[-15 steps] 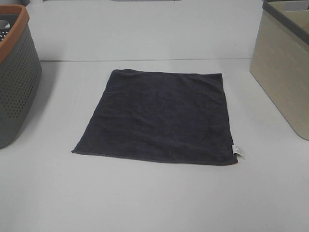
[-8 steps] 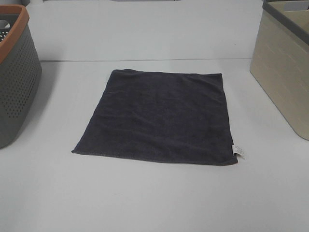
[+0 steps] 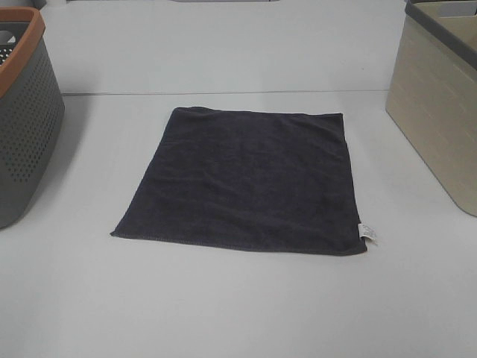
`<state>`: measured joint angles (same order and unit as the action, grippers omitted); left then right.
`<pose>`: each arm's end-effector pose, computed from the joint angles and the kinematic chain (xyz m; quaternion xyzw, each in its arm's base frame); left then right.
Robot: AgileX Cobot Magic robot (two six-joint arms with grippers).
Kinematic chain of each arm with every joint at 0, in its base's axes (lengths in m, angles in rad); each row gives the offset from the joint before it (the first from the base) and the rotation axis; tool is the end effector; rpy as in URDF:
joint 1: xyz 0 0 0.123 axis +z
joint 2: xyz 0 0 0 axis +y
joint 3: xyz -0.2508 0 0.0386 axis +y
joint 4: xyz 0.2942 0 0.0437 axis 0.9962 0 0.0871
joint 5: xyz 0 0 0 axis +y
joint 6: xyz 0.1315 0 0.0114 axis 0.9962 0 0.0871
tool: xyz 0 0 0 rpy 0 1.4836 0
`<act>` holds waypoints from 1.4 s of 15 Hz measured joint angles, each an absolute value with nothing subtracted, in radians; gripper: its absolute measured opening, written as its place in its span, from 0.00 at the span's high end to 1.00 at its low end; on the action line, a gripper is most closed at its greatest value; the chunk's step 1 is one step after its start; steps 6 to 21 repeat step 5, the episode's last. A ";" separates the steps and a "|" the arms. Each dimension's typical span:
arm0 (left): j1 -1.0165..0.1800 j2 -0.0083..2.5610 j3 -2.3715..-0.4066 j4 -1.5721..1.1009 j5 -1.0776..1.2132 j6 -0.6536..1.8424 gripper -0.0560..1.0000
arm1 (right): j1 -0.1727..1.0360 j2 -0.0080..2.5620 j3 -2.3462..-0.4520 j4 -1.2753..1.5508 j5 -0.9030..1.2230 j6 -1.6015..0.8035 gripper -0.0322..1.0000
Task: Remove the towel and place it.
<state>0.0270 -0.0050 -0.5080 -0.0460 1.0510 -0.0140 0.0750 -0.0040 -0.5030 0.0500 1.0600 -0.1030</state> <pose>0.1027 -0.0025 0.2853 -0.0164 0.8469 -0.0195 0.5312 0.1021 0.0134 0.2824 -0.0767 0.8475 0.0176 0.5249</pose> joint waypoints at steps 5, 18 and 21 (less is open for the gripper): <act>0.027 -0.005 -0.508 -0.046 1.051 -0.014 0.17 | 0.075 -0.004 -0.503 0.050 1.060 -0.103 0.23; 0.027 -0.005 -0.508 -0.046 1.051 -0.014 0.17 | 0.075 -0.004 -0.503 0.050 1.060 -0.103 0.23; 0.027 -0.005 -0.508 -0.046 1.051 -0.014 0.17 | 0.075 -0.004 -0.503 0.050 1.060 -0.103 0.23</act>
